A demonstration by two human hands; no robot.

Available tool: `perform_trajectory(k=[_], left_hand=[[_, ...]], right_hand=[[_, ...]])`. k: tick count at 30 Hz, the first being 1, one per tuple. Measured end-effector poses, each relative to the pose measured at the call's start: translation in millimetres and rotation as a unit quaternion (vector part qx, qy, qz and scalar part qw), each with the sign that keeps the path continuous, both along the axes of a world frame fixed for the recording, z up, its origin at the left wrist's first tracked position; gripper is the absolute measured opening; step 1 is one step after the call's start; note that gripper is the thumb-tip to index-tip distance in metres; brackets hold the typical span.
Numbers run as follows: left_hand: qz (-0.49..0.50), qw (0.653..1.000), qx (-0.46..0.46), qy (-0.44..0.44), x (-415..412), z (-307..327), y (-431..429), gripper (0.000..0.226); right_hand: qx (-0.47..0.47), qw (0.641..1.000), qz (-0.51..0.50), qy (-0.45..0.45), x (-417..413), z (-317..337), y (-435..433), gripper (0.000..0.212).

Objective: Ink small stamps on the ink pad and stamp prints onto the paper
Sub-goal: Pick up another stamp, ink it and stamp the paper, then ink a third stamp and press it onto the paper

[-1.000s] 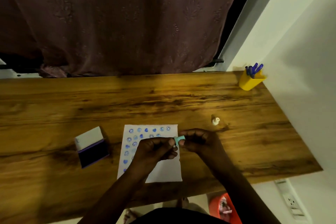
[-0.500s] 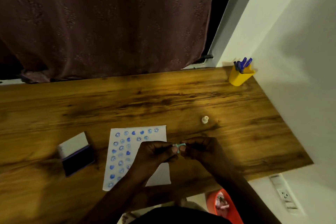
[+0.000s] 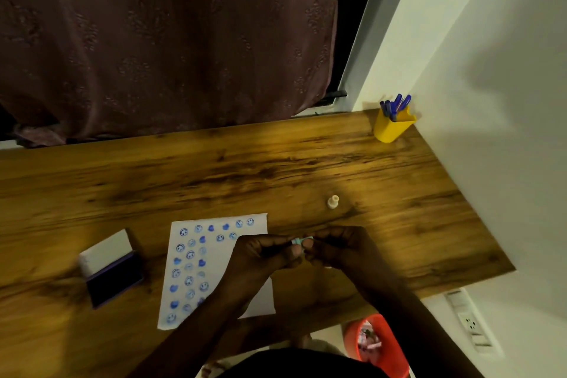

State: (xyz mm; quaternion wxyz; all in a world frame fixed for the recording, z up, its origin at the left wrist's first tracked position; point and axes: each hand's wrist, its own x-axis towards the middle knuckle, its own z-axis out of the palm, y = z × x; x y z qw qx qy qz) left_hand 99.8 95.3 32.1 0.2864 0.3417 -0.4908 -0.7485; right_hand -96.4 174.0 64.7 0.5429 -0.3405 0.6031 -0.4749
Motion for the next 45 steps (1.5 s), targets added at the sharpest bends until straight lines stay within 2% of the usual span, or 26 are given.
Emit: perform_trajectory(k=[3,5,7,9,11,13,16,22,30,34,38,45], left_hand=[[-0.005,0.999,0.0,-0.033,-13,-1,1,0.027],[0.007,0.998,0.01,-0.06,-21,0,1,0.031],[0.034,0.996,0.033,-0.08,-24,-4,0,0.038],[0.05,0.994,0.046,-0.089,-25,-10,-2,0.026],[0.047,0.993,0.047,-0.102,-26,-15,-3,0.011],[0.041,0.992,0.046,-0.112,-26,-18,-1,0.011],[0.036,0.991,0.04,-0.123,-27,-22,0,0.01],[0.035,0.99,0.046,-0.127,-28,-25,3,0.007],[0.051,0.99,0.051,-0.118,-29,-25,0,0.011],[0.057,0.99,0.051,-0.115,-31,-24,-3,0.01],[0.061,0.99,0.048,-0.114,-33,-22,-4,0.008],[0.085,0.99,0.05,-0.101,-26,-18,-4,0.012]], right_hand=[[-0.004,0.999,-0.008,0.048,-12,-2,-3,0.015],[-0.004,0.989,-0.04,0.143,-26,-2,-6,0.015],[0.002,0.949,-0.044,0.311,-42,-6,-4,0.015],[-0.02,0.904,-0.023,0.427,-51,-12,0,0.017],[-0.025,0.878,-0.01,0.478,-55,-22,5,0.019],[0.007,0.86,0.009,0.51,-54,-33,8,0.018],[0.05,0.848,0.039,0.527,-54,-47,10,0.024],[0.079,0.836,0.074,0.539,-54,-58,11,0.031],[0.065,0.842,0.086,0.529,-63,-54,11,0.039],[0.052,0.833,0.042,0.55,-75,-41,-12,0.035],[0.033,0.824,0.04,0.564,-83,-39,-46,0.033],[0.056,0.809,0.08,0.58,-89,-60,-87,0.049]])
